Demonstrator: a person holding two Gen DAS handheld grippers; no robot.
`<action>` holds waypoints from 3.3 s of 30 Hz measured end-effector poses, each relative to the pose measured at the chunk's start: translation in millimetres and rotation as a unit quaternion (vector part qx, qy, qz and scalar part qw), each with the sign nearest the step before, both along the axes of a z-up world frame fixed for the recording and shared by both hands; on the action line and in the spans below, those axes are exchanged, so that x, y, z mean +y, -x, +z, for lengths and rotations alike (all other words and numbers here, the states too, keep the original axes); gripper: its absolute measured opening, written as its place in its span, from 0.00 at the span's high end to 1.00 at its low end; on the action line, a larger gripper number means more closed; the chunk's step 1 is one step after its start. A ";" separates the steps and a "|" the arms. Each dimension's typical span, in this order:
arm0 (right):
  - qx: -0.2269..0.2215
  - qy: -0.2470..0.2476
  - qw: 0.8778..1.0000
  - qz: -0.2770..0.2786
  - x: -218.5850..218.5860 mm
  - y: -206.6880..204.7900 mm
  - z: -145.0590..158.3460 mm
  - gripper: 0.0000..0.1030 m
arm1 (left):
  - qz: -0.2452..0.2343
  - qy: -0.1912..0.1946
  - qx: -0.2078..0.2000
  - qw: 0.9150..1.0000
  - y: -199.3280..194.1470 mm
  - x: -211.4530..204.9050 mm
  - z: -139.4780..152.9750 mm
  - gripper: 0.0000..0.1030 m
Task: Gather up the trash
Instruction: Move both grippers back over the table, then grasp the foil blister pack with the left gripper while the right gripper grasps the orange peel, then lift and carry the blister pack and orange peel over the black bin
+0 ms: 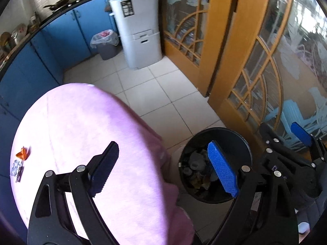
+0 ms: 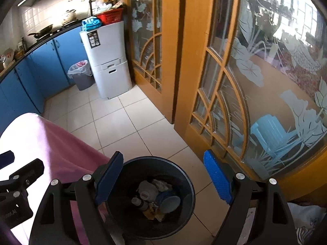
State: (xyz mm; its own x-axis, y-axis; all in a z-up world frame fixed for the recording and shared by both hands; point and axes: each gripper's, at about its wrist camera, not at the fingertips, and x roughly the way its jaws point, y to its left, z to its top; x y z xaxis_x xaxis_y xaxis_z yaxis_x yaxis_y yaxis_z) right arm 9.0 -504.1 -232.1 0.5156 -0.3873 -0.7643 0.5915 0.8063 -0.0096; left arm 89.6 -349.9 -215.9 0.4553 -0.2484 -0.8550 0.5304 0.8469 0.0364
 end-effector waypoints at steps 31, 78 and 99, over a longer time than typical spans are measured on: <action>0.010 0.022 0.946 0.323 325.6 -147.8 25.0 0.23 | 0.316 0.068 0.017 0.946 -77.4 371.1 -10.1 0.16; 0.080 -0.076 0.893 0.435 455.4 -233.2 -36.5 0.68 | 0.305 0.109 0.038 0.945 -106.7 466.5 -62.4 0.46; 0.049 -0.084 0.898 0.428 436.0 -216.2 -16.9 0.90 | 0.269 0.132 0.002 0.954 -102.6 456.3 -34.9 0.74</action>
